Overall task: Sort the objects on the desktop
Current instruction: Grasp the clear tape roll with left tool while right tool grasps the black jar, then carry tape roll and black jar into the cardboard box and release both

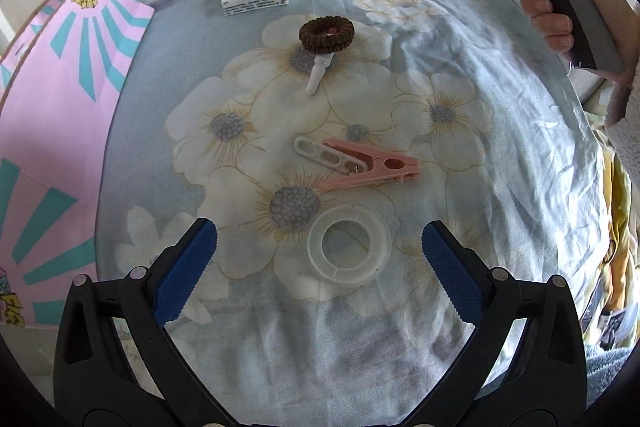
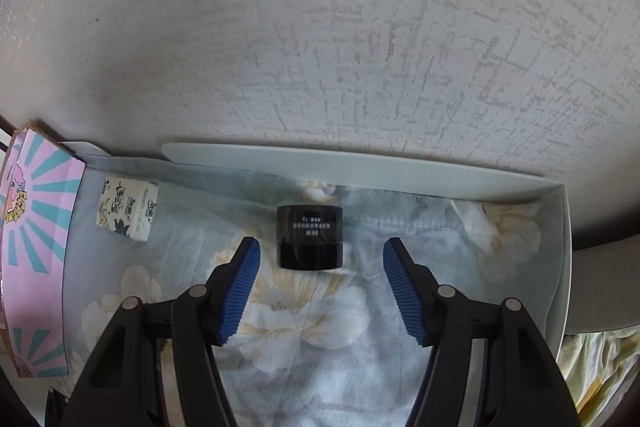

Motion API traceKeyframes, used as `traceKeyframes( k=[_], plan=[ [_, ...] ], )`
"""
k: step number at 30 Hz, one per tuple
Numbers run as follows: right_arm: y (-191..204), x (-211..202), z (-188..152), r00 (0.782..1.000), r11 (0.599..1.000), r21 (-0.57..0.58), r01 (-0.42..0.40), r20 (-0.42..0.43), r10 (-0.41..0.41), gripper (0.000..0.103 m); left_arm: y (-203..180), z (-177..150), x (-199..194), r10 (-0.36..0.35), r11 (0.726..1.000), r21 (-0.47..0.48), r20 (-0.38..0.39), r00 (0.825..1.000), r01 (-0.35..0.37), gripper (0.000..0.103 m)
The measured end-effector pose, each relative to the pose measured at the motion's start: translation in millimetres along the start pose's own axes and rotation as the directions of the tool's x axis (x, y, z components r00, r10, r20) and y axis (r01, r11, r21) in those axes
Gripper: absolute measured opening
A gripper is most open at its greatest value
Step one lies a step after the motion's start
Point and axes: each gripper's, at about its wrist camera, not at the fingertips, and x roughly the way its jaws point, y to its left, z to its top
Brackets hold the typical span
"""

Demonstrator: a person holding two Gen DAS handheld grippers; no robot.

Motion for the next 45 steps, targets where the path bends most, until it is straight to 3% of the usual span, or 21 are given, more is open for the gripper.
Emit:
traceKeyframes(
  k=[6, 8, 10, 14, 16, 25, 34, 39, 45],
  plan=[
    [4.8, -0.9, -3.8, 1.000, 1.000, -0.016, 0.015, 0.008, -0.015, 0.060, -0.3, -0.7, 4.2, -0.005, 1.000, 0.003, 0.008, 1.000, 0.005, 0.098],
    [5.7, -1.8, -5.6, 1.000, 1.000, -0.019, 0.014, 0.011, -0.014, 0.052, -1.2, -1.1, 5.4, -0.006, 1.000, 0.005, 0.008, 1.000, 0.006, 0.089],
    [6.4, -0.5, -6.6, 1.000, 1.000, -0.022, 0.009, 0.000, -0.009, 0.036, -3.5, -1.5, 5.6, 0.005, 1.000, 0.016, 0.012, 1.000, -0.005, 0.080],
    [7.9, -0.3, -9.7, 1.000, 1.000, -0.021, 0.009, -0.005, -0.009, 0.033, -8.1, -1.4, 3.4, 0.008, 0.999, 0.040, 0.028, 1.000, -0.009, 0.063],
    [14.6, 0.4, -11.0, 1.000, 1.000, -0.025, 0.008, 0.000, -0.008, 0.033, -9.5, -1.2, 1.5, 0.003, 0.999, 0.046, 0.033, 0.999, -0.005, 0.041],
    [21.2, -13.9, -24.7, 1.000, 1.000, -0.012, 0.009, 0.024, -0.009, 0.033, -7.7, -1.6, -7.8, -0.001, 0.997, 0.072, 0.052, 0.999, -0.002, 0.040],
    [12.1, -44.7, -37.2, 0.999, 1.000, 0.001, -0.006, 0.041, 0.005, 0.033, -2.3, 21.0, -36.5, -0.025, 0.999, 0.047, 0.058, 0.998, 0.022, 0.040],
    [19.9, -77.7, -48.9, 0.998, 1.000, -0.009, -0.012, 0.057, 0.013, 0.033, 1.8, 39.0, -60.8, -0.030, 0.999, 0.032, 0.081, 0.996, 0.027, 0.040],
    [47.4, -118.8, -35.4, 0.995, 0.997, -0.072, -0.014, 0.099, 0.022, 0.033, 23.8, 57.6, -99.9, -0.007, 1.000, 0.001, 0.146, 0.989, 0.007, 0.040]
  ],
)
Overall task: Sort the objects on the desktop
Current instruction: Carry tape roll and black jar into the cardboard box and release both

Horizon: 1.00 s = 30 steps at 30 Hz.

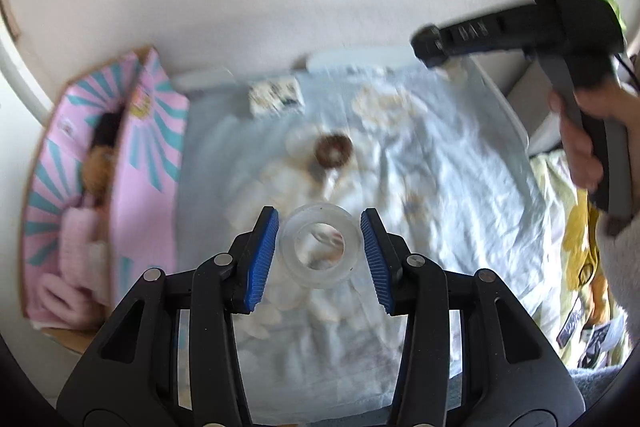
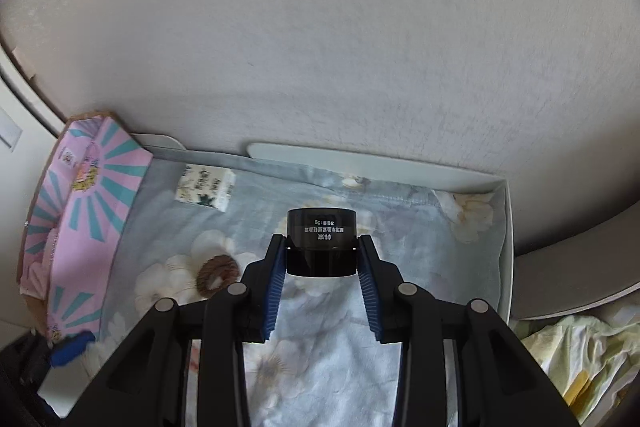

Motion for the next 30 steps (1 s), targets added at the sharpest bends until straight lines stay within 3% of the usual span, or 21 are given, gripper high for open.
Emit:
traceKeyframes(
  k=[8, 15, 21, 30],
  plan=[
    [66.8, -32.2, 27.9, 0.996, 0.989, -0.135, -0.060, 0.055, 0.068, 0.033, 68.8, 26.4, -50.5, 0.102, 0.990, -0.105, 0.081, 0.991, -0.093, 0.040],
    [152.1, -38.7, 53.0, 0.984, 0.954, -0.256, -0.153, 0.050, 0.171, 0.033, 146.3, 25.2, -77.5, 0.223, 0.953, -0.228, 0.086, 0.971, -0.199, 0.040],
    [231.1, -16.2, 63.2, 0.963, 0.902, -0.342, -0.263, -0.038, 0.266, 0.033, 197.4, 6.4, -70.2, 0.270, 0.920, -0.302, 0.023, 0.963, -0.251, 0.040],
    [313.0, 54.7, 42.8, 0.941, 0.848, -0.417, -0.328, -0.219, 0.257, 0.033, 228.7, -33.7, -29.7, 0.235, 0.894, -0.374, -0.082, 0.969, -0.248, 0.040]
  ],
)
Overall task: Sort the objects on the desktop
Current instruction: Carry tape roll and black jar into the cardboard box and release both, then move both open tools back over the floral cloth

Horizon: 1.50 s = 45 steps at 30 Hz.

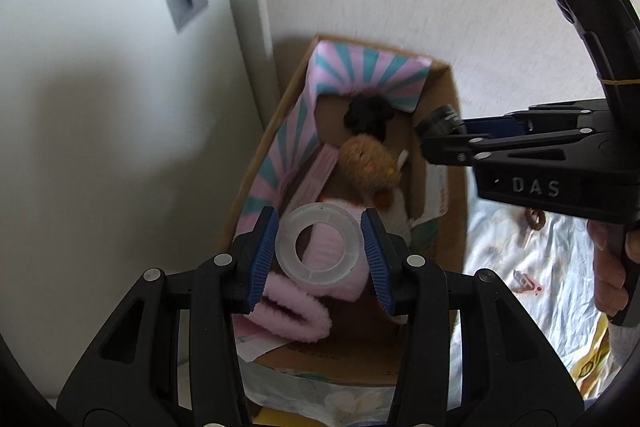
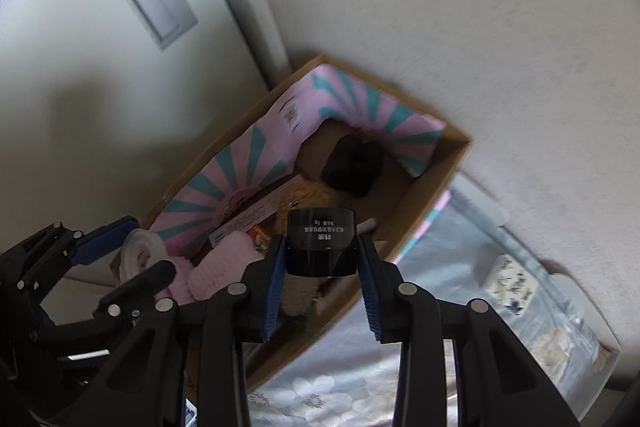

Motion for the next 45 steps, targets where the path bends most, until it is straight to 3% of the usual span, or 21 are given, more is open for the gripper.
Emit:
traceKeyframes(
  k=[10, 11, 12, 13, 15, 16, 23, 28, 32, 38, 45],
  plan=[
    [11.4, 34.6, -4.8, 0.996, 0.999, -0.035, -0.012, -0.091, 0.009, 0.033, 7.7, -7.8, 19.7, -0.024, 0.999, -0.030, -0.033, 0.999, 0.023, 0.041],
    [10.8, 34.5, -4.8, 0.995, 0.999, -0.033, -0.028, -0.093, 0.025, 0.033, 7.8, -7.1, 20.5, -0.030, 0.999, -0.035, -0.037, 0.999, 0.029, 0.046],
    [9.7, 33.9, -4.7, 0.995, 0.999, -0.024, -0.047, -0.094, 0.045, 0.033, 7.9, -5.8, 21.3, -0.030, 0.999, -0.040, -0.046, 0.998, 0.028, 0.076],
    [7.3, 32.1, -4.5, 0.994, 0.998, -0.007, -0.061, -0.090, 0.060, 0.042, 7.6, -4.4, 21.5, -0.019, 0.999, -0.042, -0.052, 0.998, 0.017, 0.102],
    [1.8, 25.8, -3.5, 0.996, 0.998, 0.019, -0.061, -0.065, 0.062, 0.056, 6.4, -3.6, 18.0, -0.003, 0.999, -0.037, -0.033, 0.999, 0.002, 0.102],
    [-1.1, 21.3, -3.0, 0.997, 0.998, 0.029, -0.061, -0.041, 0.062, 0.058, 5.3, -3.1, 15.3, -0.001, 0.999, -0.033, -0.022, 1.000, 0.001, 0.102],
    [-19.4, -2.2, -2.5, 0.997, 0.994, 0.080, -0.073, 0.018, 0.072, 0.060, 2.5, -1.1, 1.3, 0.003, 0.999, -0.039, 0.024, 1.000, -0.002, 0.102],
    [-23.0, -10.1, -8.0, 0.997, 0.991, 0.105, -0.080, 0.032, 0.077, 0.060, 2.6, -0.4, -7.3, 0.089, 0.995, -0.048, 0.044, 0.995, -0.086, 0.102],
    [-20.6, -17.8, -12.2, 0.997, 0.993, 0.094, -0.069, 0.040, 0.065, 0.060, 6.4, -1.5, -21.8, 0.057, 0.996, -0.074, 0.093, 0.994, -0.050, 0.102],
    [-18.9, -32.8, -19.4, 0.996, 0.994, 0.091, -0.062, 0.068, 0.056, 0.060, 9.2, -0.8, -31.3, 0.049, 0.994, -0.102, 0.092, 0.995, -0.039, 0.102],
    [-29.7, -69.5, -33.7, 0.990, 0.996, 0.089, 0.005, 0.143, -0.018, 0.060, -3.6, 5.2, -51.0, 0.025, 0.997, -0.078, 0.124, 0.992, -0.015, 0.102]
  ],
)
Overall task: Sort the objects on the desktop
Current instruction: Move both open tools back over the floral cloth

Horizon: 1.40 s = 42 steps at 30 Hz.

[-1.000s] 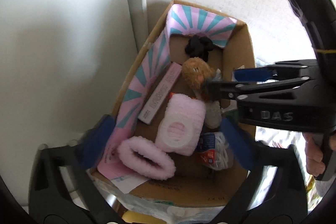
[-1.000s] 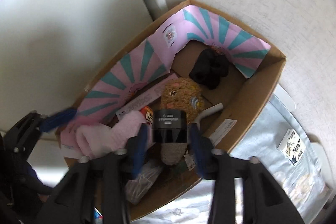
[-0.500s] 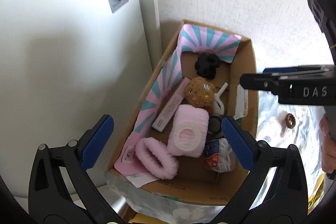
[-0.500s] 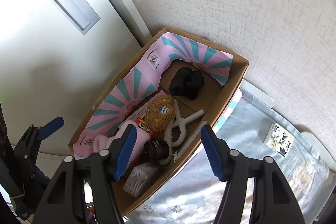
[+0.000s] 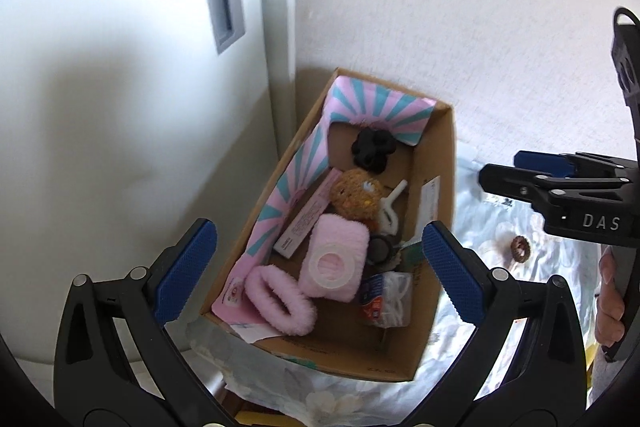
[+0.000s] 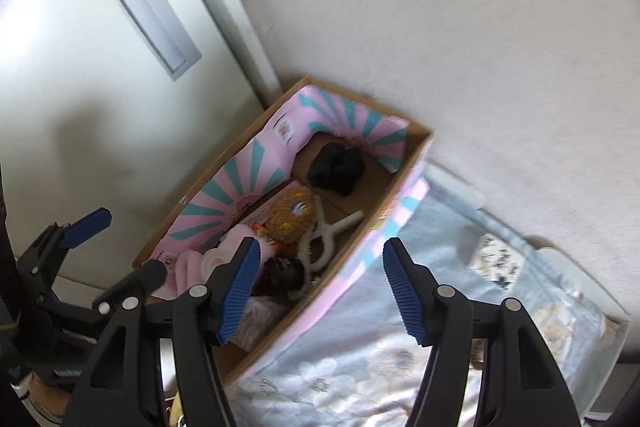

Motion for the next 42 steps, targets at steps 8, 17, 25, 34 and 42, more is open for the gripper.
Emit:
traceKeyframes(
  k=[8, 17, 25, 34, 42],
  plan=[
    [-52.8, -62.0, -20.1, 0.985, 0.988, 0.073, 0.136, 0.095, -0.142, 0.060, -39.0, 9.5, -25.7, -0.047, 0.995, 0.092, 0.070, 0.996, 0.040, 0.102],
    [-120.7, -106.3, -64.1, 0.963, 0.946, 0.247, 0.211, 0.114, -0.245, 0.060, -92.6, 8.0, -20.3, -0.148, 0.975, 0.168, 0.014, 0.989, 0.144, 0.102],
    [-151.2, -113.8, -125.4, 0.953, 0.920, 0.288, 0.265, 0.070, -0.296, 0.060, -151.3, -0.7, -3.1, -0.191, 0.946, 0.261, -0.029, 0.981, 0.192, 0.102],
    [-154.6, -99.3, -178.5, 0.963, 0.938, 0.239, 0.250, 0.038, -0.266, 0.060, -217.7, -23.2, 42.4, -0.262, 0.869, 0.390, -0.160, 0.952, 0.305, 0.102],
    [-132.1, -61.5, -220.0, 0.982, 0.975, 0.139, 0.175, 0.045, -0.183, 0.060, -262.9, -53.7, 99.5, -0.248, 0.782, 0.506, -0.280, 0.927, 0.363, 0.102]
  ],
)
